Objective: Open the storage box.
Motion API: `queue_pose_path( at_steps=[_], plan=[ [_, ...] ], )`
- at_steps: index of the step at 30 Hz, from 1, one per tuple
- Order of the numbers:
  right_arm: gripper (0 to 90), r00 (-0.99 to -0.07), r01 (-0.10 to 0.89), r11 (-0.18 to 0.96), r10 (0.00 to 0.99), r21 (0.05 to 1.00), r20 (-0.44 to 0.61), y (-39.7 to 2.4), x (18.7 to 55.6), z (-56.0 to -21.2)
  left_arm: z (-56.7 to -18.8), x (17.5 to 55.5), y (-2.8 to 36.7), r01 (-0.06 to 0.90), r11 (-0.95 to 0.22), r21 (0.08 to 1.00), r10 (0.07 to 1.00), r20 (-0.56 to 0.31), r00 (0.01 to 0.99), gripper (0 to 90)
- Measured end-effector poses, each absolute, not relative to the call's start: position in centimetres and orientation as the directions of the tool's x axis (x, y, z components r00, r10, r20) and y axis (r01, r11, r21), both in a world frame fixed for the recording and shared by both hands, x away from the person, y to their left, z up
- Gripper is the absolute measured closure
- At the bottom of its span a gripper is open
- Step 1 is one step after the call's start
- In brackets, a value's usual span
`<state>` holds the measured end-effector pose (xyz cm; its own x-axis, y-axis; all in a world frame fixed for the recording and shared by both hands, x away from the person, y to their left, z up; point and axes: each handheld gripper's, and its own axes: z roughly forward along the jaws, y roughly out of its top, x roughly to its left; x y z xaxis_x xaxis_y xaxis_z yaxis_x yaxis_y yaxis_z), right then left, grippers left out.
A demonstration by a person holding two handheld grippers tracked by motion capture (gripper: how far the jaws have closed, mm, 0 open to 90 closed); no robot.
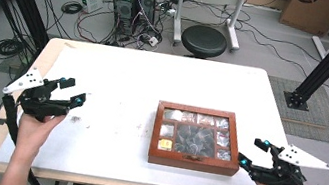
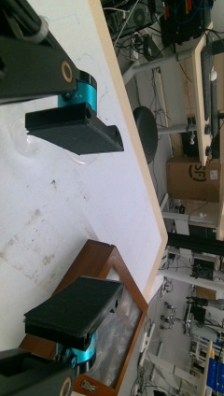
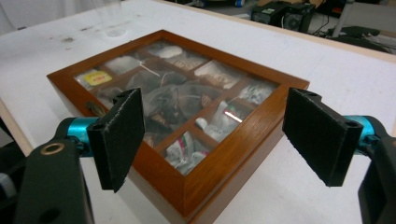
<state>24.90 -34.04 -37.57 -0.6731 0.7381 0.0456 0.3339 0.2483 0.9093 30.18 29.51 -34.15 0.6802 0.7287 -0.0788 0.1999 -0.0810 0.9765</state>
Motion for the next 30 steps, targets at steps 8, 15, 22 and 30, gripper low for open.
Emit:
queue_pose_path(
  at_steps=[8,15,22,30],
  plan=[
    [21.4,-0.678,0.355,0.256,0.732,0.899,0.059,-34.0,24.4,-38.9,-34.2,30.2,29.5,0.206,-0.086,0.975,0.728,-0.079,0.681,27.9],
    [21.4,-0.683,0.376,0.265,0.727,0.888,0.073,-34.1,24.1,-39.9,-34.3,30.3,29.5,0.208,-0.085,0.974,0.728,-0.082,0.681,27.9],
    [21.5,-0.683,0.409,0.281,0.725,0.868,0.086,-34.3,23.7,-41.0,-34.4,30.3,29.5,0.211,-0.09,0.973,0.727,-0.081,0.682,27.9],
    [21.6,-0.683,0.454,0.311,0.723,0.835,0.102,-34.2,24.1,-42.3,-34.3,30.3,29.5,0.208,-0.089,0.974,0.724,-0.081,0.686,27.9]
  ],
)
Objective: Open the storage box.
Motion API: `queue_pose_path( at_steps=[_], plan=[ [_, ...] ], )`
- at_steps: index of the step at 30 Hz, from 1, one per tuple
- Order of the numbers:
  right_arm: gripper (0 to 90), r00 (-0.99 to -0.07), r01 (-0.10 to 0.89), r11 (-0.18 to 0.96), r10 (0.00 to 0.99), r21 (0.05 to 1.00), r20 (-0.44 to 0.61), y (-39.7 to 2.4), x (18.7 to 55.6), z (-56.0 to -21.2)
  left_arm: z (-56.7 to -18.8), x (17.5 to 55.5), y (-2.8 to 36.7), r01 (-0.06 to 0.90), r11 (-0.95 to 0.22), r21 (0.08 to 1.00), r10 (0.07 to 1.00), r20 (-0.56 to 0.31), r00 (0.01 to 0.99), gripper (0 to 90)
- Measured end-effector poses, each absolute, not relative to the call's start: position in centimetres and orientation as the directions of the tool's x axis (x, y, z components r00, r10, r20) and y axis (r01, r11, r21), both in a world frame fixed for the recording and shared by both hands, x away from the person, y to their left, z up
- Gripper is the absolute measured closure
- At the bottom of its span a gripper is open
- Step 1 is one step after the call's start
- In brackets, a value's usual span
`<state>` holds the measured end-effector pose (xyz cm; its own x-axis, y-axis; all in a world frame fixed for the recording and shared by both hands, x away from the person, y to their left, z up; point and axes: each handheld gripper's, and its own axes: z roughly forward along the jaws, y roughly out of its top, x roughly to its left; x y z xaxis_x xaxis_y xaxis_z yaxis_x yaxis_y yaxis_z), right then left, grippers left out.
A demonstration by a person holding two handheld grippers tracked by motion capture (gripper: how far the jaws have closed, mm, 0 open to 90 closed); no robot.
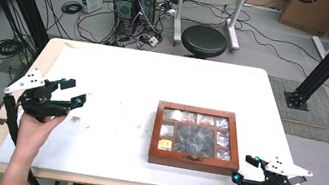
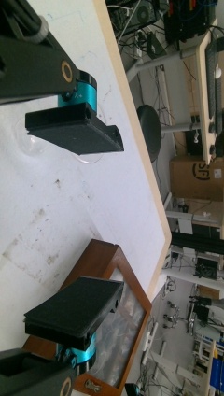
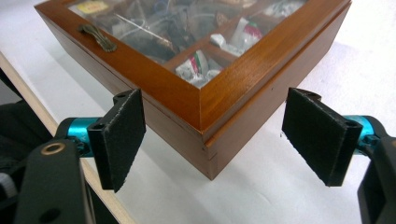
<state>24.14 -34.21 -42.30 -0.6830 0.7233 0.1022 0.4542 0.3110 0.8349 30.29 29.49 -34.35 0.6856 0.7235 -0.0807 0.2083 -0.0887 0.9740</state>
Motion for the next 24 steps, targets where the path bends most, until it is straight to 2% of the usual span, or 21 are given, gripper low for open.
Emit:
queue_pose_path(
  at_steps=[10,12,24],
  plan=[
    [28.0,-0.698,0.465,0.355,0.711,0.811,0.089,-33.83,24.32,-42.81,-34.37,30.27,29.56,0.21,-0.089,0.974,0.726,-0.08,0.683,27.9],
    [32.5,-0.7,0.471,0.365,0.708,0.803,0.089,-33.75,24.32,-42.9,-34.36,30.25,29.54,0.21,-0.09,0.974,0.727,-0.08,0.682,27.9],
    [42.5,-0.702,0.472,0.394,0.709,0.788,0.066,-33.46,24.39,-43.1,-34.43,30.3,29.44,0.212,-0.094,0.973,0.725,-0.079,0.684,27.9]
  ],
)
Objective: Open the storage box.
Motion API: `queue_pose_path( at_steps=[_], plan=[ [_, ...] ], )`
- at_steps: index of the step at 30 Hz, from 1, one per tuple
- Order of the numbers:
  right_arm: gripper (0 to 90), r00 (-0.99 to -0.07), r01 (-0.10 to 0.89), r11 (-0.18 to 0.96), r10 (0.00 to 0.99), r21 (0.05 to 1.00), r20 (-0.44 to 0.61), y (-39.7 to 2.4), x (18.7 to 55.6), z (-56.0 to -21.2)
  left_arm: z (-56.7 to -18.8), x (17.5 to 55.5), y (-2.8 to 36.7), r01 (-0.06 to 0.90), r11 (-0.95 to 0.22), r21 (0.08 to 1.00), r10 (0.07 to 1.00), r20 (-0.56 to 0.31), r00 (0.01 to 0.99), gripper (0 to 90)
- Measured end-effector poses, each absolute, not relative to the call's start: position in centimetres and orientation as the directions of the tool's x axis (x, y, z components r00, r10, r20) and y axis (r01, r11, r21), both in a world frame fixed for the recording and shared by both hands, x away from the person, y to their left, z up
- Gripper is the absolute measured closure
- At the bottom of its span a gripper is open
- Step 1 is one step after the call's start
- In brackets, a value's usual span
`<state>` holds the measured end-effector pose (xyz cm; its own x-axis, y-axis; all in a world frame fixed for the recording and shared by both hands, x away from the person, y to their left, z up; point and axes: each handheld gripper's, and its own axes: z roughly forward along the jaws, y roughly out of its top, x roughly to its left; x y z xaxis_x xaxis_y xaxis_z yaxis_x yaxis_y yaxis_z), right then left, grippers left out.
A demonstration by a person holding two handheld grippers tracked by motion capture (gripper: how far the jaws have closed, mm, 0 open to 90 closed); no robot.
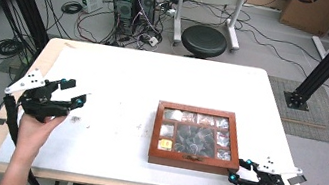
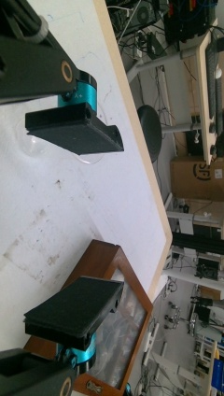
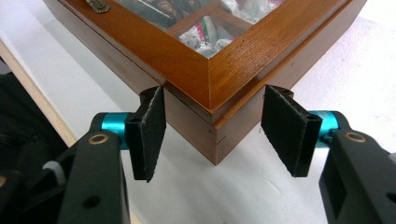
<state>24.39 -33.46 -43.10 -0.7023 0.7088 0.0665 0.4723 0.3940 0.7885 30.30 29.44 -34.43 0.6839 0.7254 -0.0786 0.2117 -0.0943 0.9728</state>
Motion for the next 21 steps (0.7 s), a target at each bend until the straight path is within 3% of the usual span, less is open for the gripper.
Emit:
queue_pose_path(
  at_steps=[8,21],
  plan=[
    [48.7,-0.7,0.438,0.412,0.714,0.799,0.016,-33.4,24.0,-42.8,-34.5,30.3,29.4,0.214,-0.094,0.972,0.724,-0.081,0.685,27.9],
    [52.0,-0.69,0.418,0.369,0.723,0.83,0.026,-33.5,23.9,-42.0,-34.5,30.4,29.2,0.215,-0.098,0.972,0.722,-0.079,0.687,27.9]
  ],
)
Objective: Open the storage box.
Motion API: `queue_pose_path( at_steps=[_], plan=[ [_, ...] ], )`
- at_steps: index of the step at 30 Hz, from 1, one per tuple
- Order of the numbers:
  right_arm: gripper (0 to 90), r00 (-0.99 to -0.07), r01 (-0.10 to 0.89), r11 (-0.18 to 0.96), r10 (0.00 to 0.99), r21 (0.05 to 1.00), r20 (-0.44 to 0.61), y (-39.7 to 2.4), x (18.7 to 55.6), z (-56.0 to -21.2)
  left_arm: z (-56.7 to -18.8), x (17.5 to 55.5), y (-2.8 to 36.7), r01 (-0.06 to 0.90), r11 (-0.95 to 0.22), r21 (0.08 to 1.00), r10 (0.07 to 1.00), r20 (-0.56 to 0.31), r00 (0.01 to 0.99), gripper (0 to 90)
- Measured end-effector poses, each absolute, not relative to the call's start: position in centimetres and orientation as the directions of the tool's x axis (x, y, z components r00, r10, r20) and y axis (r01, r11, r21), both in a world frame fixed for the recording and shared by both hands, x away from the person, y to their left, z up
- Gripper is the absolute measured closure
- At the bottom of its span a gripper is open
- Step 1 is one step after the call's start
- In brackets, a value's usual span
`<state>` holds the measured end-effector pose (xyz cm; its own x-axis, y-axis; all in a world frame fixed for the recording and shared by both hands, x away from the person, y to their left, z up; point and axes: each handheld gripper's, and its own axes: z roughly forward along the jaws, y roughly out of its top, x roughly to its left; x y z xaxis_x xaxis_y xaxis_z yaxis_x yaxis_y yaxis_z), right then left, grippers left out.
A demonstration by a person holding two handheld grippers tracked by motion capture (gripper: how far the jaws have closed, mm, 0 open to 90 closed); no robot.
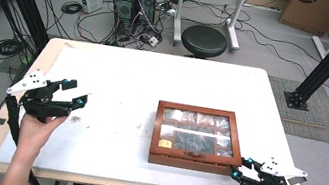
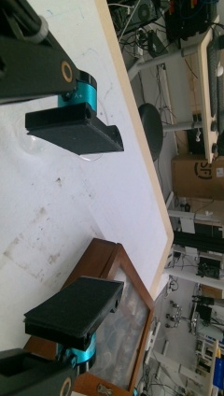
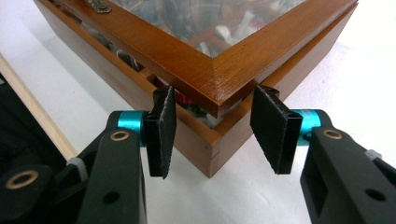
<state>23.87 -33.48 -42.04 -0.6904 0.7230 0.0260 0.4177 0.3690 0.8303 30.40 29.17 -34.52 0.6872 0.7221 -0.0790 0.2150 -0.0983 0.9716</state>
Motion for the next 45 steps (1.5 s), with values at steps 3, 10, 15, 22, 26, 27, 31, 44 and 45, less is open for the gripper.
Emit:
queue_pose_path(
  at_steps=[3,10,15,22,26,27,31,44,45],
  plan=[
    [53.3,-0.685,0.405,0.353,0.728,0.843,0.024,-33.5,23.8,-41.7,-34.5,30.4,29.1,0.216,-0.099,0.971,0.721,-0.08,0.688,27.9],
    [53.6,-0.665,0.397,0.31,0.746,0.864,0.038,-33.4,23.7,-41.1,-34.5,30.4,29.1,0.214,-0.1,0.972,0.72,-0.078,0.69,27.9],
    [53.7,-0.643,0.416,0.28,0.764,0.865,0.062,-33.3,23.7,-40.8,-34.5,30.4,29.1,0.214,-0.1,0.972,0.719,-0.078,0.69,27.9],
    [53.6,-0.616,0.433,0.257,0.784,0.864,0.076,-33.0,23.7,-40.3,-34.4,30.3,29.2,0.212,-0.099,0.972,0.719,-0.077,0.691,27.9],
    [51.6,-0.595,0.449,0.238,0.799,0.861,0.089,-32.7,23.6,-39.8,-34.4,30.3,29.2,0.212,-0.094,0.973,0.719,-0.081,0.69,27.9],
    [51.6,-0.595,0.449,0.238,0.799,0.861,0.089,-32.7,23.6,-39.8,-34.4,30.3,29.2,0.212,-0.095,0.973,0.719,-0.08,0.69,27.9],
    [51.1,-0.581,0.46,0.23,0.808,0.857,0.095,-32.5,23.6,-39.5,-34.3,30.3,29.2,0.208,-0.094,0.974,0.719,-0.078,0.69,27.9],
    [51.2,-0.568,0.466,0.233,0.819,0.854,0.087,-32.2,23.6,-39.1,-34.3,30.3,29.1,0.207,-0.093,0.974,0.716,-0.079,0.694,28.0],
    [51.6,-0.567,0.469,0.233,0.819,0.852,0.088,-32.2,23.5,-39.1,-34.2,30.3,29.1,0.207,-0.093,0.974,0.716,-0.079,0.694,27.9]
  ],
)
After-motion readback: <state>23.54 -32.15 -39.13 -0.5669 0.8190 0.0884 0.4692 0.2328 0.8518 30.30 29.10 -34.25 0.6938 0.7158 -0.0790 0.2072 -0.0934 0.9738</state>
